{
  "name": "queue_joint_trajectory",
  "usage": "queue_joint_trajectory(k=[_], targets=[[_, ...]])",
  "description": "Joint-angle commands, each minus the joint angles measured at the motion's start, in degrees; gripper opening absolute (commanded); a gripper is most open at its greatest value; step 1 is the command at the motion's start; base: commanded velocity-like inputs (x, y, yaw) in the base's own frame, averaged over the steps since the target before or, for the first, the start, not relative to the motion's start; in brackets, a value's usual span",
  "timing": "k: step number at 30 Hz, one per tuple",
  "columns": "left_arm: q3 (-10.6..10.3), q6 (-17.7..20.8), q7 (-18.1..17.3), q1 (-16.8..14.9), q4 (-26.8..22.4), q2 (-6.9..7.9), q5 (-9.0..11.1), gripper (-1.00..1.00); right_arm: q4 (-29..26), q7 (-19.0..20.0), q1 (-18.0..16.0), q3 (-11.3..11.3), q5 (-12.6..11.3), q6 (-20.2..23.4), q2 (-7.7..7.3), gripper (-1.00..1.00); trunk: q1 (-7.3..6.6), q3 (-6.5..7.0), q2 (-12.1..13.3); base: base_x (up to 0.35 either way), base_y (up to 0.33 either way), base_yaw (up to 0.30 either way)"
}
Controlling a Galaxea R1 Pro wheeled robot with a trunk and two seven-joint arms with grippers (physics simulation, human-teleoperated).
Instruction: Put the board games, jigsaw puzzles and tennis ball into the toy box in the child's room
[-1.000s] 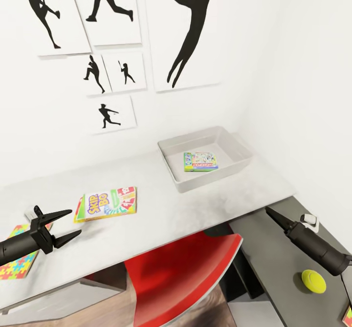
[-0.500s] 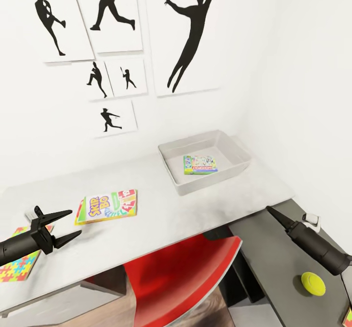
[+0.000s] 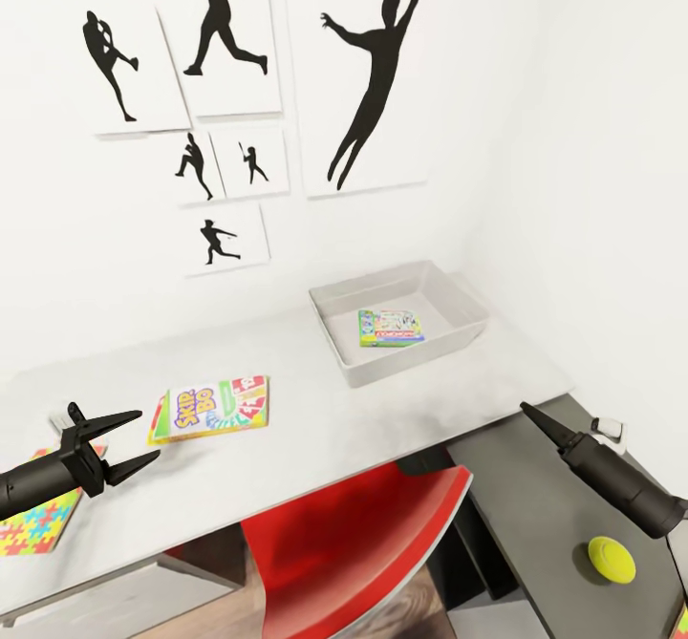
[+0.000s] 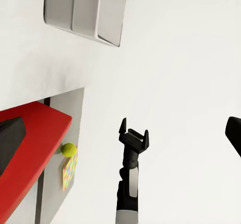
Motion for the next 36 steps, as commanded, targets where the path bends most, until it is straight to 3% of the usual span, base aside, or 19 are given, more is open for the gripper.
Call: queue_joint_trajectory(k=[1, 36], targets=[[-0.16, 0.03, -0.55, -0.1, 0.06, 0.08, -0.27, 1.0, -0.01, 0.04, -0.03, -0.05, -0.22, 0.36, 0.01, 1.0, 0.03, 0.0, -0.1, 0.0, 0.0, 0.0], [-0.12, 0.03, -0.55, -0.1, 0.05, 0.1, -0.27, 1.0, -0.09, 0.15, -0.03, -0.1, -0.24, 0.37, -0.02, 1.0, 0.03, 3.34, -0.1, 0.0, 0.0, 0.0]])
